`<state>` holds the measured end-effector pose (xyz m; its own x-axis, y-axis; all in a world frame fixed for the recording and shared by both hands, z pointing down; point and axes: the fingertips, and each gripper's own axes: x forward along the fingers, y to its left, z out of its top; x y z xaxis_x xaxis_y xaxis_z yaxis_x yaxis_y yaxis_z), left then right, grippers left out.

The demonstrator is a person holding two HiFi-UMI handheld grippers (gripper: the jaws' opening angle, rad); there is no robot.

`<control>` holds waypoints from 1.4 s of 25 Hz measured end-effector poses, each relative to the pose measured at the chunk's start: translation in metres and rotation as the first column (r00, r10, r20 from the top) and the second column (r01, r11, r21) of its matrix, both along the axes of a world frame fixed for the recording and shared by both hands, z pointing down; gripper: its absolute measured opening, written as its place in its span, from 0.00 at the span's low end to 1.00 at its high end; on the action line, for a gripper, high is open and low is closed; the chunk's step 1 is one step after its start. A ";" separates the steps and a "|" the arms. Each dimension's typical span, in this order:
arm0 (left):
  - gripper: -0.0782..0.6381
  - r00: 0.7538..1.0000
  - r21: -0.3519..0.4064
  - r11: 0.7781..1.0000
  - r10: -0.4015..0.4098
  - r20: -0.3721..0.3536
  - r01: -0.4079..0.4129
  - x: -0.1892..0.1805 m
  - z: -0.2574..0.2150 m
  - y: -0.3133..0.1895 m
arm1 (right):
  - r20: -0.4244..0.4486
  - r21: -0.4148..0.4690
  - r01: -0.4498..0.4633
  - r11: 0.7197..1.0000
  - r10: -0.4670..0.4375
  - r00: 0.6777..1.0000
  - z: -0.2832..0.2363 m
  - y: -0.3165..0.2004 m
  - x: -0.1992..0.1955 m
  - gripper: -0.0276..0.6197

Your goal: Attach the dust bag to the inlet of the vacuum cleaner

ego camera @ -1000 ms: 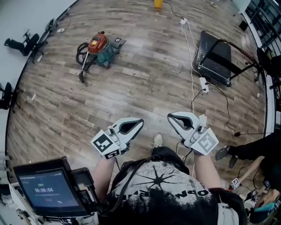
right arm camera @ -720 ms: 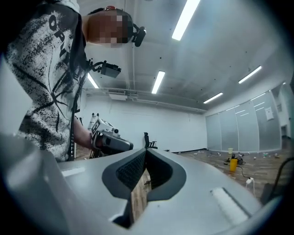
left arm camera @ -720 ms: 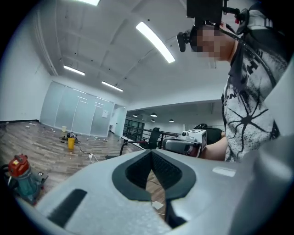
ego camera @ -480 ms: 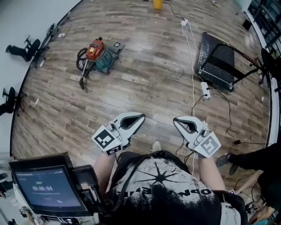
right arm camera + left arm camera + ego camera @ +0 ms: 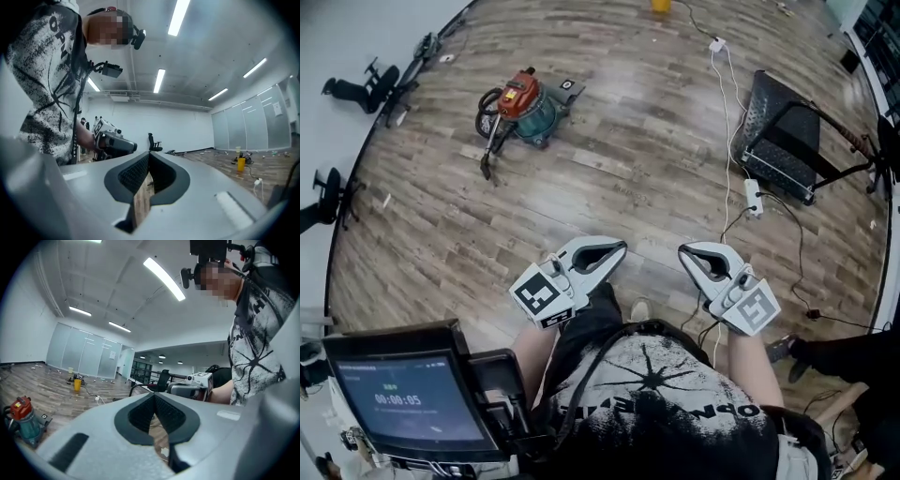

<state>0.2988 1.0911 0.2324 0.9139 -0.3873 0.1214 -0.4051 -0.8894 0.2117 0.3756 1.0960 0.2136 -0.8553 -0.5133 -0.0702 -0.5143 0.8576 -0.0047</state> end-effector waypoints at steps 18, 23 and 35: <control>0.11 0.994 0.068 0.992 0.106 -0.011 -0.105 -0.070 -0.002 -0.177 | -0.125 0.037 -0.053 0.998 0.058 0.991 -0.010 -0.174 -0.098 0.05; 0.11 0.994 0.150 0.983 0.104 -0.016 -0.101 -0.097 -0.006 -0.210 | -0.361 0.030 -0.016 0.999 0.026 0.932 0.024 -0.195 -0.123 0.05; 0.11 0.997 0.162 0.984 0.062 0.038 -0.067 -0.129 0.006 -0.279 | -0.501 0.009 0.014 1.000 -0.008 0.865 0.039 -0.258 -0.155 0.05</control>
<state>0.1701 0.8125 0.2383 0.9342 -0.3449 0.0913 -0.3502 -0.9354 0.0493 0.2204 0.8380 0.2524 -0.7827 -0.5056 0.3630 -0.4351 0.8615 0.2617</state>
